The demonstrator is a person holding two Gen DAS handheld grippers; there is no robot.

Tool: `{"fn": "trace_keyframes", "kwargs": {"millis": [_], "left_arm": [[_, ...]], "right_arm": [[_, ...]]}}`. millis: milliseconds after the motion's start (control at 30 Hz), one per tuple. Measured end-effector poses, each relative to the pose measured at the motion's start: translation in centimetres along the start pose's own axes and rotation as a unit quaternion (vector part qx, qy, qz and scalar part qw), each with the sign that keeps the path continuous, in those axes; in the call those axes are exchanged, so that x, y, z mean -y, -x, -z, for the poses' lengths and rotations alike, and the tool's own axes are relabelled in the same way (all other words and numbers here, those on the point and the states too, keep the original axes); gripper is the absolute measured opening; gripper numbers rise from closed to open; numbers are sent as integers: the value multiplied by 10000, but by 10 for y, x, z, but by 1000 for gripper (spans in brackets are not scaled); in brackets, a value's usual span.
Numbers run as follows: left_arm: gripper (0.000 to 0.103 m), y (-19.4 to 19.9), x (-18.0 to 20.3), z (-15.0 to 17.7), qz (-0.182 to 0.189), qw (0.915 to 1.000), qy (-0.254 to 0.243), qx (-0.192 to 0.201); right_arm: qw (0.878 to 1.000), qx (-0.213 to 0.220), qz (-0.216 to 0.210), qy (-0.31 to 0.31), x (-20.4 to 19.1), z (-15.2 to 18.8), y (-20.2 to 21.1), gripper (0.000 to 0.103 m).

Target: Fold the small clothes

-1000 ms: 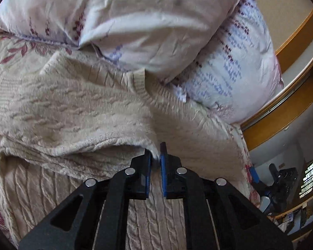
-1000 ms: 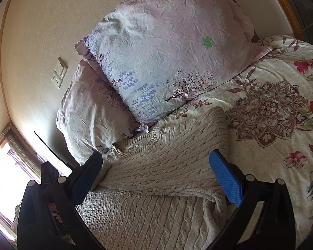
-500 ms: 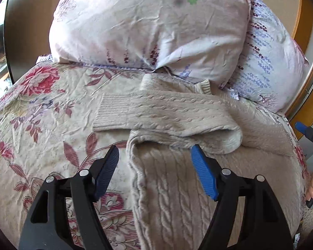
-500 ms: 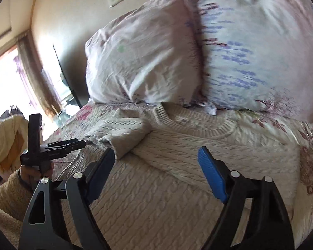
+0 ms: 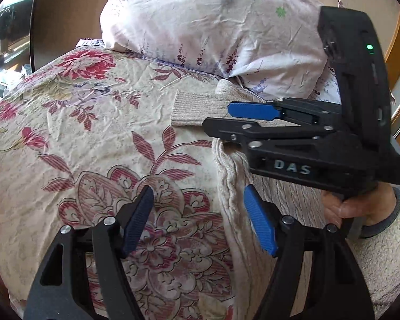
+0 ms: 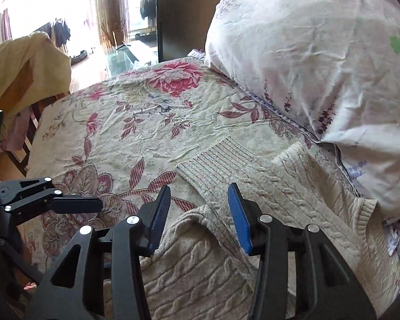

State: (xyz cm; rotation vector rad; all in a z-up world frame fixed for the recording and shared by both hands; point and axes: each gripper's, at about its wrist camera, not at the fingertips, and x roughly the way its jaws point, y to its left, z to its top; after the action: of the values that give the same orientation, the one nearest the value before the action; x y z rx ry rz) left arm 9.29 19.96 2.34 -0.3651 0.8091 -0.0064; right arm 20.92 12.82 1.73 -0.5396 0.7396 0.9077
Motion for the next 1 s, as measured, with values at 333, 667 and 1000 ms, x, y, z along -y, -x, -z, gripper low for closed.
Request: {"fn": "trace_keyframes", "kwargs": {"millis": [333,667,1000], "left_arm": [[74,9,-12,2,12,9998,143,125],[83,-10,21,-19,155,9985,-510,141],[83,-56,48,-34,-68,9943,-999,-357]], "right_arm": [[9917,505,559,-1043,42,12,26,6],[8636,2162,1375,-4343,179,188,202,6],[7339,1795,-233,-6547,225,325,178,48]]}}
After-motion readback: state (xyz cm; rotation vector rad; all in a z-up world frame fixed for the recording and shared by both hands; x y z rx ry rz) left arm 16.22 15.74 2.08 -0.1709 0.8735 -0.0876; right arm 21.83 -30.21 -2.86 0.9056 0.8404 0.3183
